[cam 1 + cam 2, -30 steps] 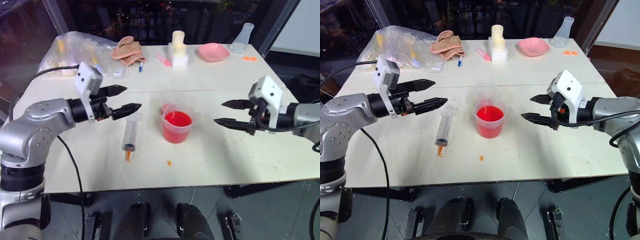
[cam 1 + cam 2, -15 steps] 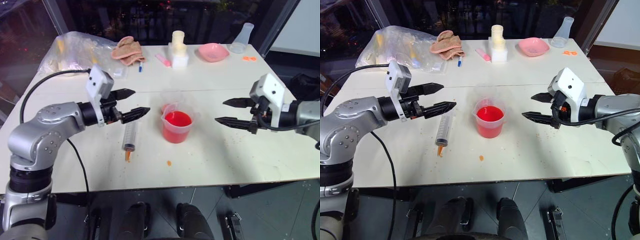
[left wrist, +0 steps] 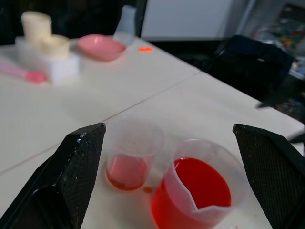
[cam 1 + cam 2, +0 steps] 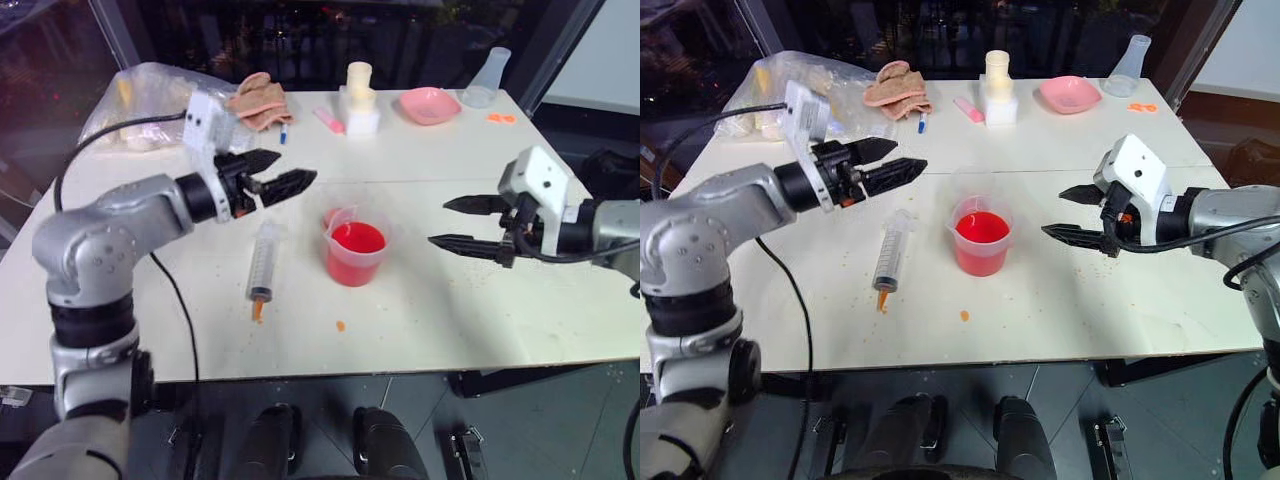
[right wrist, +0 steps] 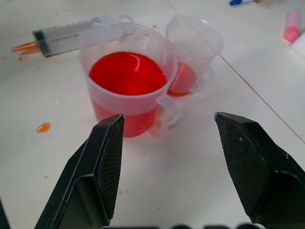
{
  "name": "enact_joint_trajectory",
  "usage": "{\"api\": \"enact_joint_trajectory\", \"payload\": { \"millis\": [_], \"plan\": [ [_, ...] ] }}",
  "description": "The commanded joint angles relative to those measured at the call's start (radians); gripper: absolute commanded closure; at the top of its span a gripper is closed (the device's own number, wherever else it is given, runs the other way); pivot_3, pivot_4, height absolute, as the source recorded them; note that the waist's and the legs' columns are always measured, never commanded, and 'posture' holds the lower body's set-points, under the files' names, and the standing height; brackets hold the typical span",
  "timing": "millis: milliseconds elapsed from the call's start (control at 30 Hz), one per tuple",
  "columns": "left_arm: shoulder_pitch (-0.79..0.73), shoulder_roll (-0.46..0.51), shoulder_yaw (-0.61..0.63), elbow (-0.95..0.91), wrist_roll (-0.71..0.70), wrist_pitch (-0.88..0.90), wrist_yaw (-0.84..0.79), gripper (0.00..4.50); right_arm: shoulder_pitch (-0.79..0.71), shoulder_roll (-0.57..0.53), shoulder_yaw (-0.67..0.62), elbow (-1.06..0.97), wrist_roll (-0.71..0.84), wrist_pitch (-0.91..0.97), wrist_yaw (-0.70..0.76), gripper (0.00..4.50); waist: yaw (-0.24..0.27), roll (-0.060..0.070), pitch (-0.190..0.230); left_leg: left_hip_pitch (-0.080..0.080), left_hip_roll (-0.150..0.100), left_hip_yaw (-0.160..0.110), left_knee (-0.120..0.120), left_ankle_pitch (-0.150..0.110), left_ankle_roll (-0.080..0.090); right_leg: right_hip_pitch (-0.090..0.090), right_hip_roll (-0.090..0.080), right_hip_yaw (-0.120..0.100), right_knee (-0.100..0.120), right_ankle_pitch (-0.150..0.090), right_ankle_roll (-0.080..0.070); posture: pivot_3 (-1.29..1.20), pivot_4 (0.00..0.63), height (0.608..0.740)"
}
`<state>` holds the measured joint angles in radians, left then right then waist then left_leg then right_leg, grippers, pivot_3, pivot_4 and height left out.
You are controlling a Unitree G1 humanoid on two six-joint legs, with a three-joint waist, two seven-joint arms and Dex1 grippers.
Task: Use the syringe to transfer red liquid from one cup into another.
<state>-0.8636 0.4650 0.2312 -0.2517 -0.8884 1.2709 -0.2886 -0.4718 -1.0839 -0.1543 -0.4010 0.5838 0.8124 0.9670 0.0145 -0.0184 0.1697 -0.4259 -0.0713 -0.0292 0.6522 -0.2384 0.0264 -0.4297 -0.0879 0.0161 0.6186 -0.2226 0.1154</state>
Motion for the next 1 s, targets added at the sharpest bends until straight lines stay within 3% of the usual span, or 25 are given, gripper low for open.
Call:
{"api": "enact_joint_trajectory", "payload": {
  "millis": [33,100,200,267,400,667,1000],
  "plan": [
    [-0.193,-0.108,0.118,0.178,0.080,0.212,0.252,0.02,-0.041,-0.010,0.001,0.003,-0.013,-0.033,0.010,1.37,0.001,0.000,0.000,0.000,0.000,0.000,0.000,0.000,0.000,0.000,0.000,0.000,0.000,0.000,0.001,0.00,0.150,0.740],
    [-0.313,-0.114,0.097,0.333,0.182,0.307,0.335,0.02,-0.049,-0.005,0.004,0.007,-0.013,-0.033,0.011,1.37,0.000,-0.001,0.000,0.000,0.000,0.000,0.002,0.000,0.000,0.001,0.001,-0.001,0.001,0.001,0.001,0.00,0.150,0.740],
    [-0.515,-0.085,-0.031,0.710,0.293,0.344,0.453,0.02,-0.045,0.002,0.004,0.008,-0.017,-0.038,0.005,1.37,-0.002,-0.001,0.000,0.001,-0.001,0.001,0.001,0.000,0.000,0.000,0.004,-0.001,0.003,0.000,0.001,0.00,0.150,0.740],
    [-0.617,-0.124,-0.078,0.933,0.331,0.344,0.515,0.02,-0.048,0.003,0.009,0.017,-0.024,-0.044,0.004,1.37,-0.005,0.000,0.000,0.002,-0.001,0.002,0.000,0.000,0.000,0.000,0.003,0.000,0.003,0.000,0.002,0.00,0.150,0.740],
    [-0.778,-0.166,0.045,1.323,0.426,0.344,0.683,0.02,-0.064,0.009,0.025,0.029,-0.038,-0.050,-0.002,1.37,0.006,-0.002,0.001,0.000,-0.002,0.001,0.000,0.002,-0.003,-0.002,0.001,-0.001,0.006,0.000,0.002,0.00,0.150,0.740],
    [-0.850,-0.168,0.286,1.554,0.510,0.327,0.897,0.02,-0.076,0.012,0.039,0.043,-0.051,-0.057,0.005,1.37,-0.002,-0.002,0.001,0.000,-0.001,0.002,-0.002,0.002,-0.006,-0.007,-0.001,-0.001,0.011,0.000,0.002,0.00,0.150,0.740],
    [-0.779,-0.199,0.432,1.600,0.486,0.213,1.135,0.02,-0.086,0.012,0.040,0.036,-0.049,-0.043,0.000,1.37,0.001,-0.002,0.001,-0.001,-0.002,0.003,-0.001,0.001,-0.008,-0.008,-0.003,0.000,0.011,0.000,0.002,0.00,0.150,0.740]
  ]
}}
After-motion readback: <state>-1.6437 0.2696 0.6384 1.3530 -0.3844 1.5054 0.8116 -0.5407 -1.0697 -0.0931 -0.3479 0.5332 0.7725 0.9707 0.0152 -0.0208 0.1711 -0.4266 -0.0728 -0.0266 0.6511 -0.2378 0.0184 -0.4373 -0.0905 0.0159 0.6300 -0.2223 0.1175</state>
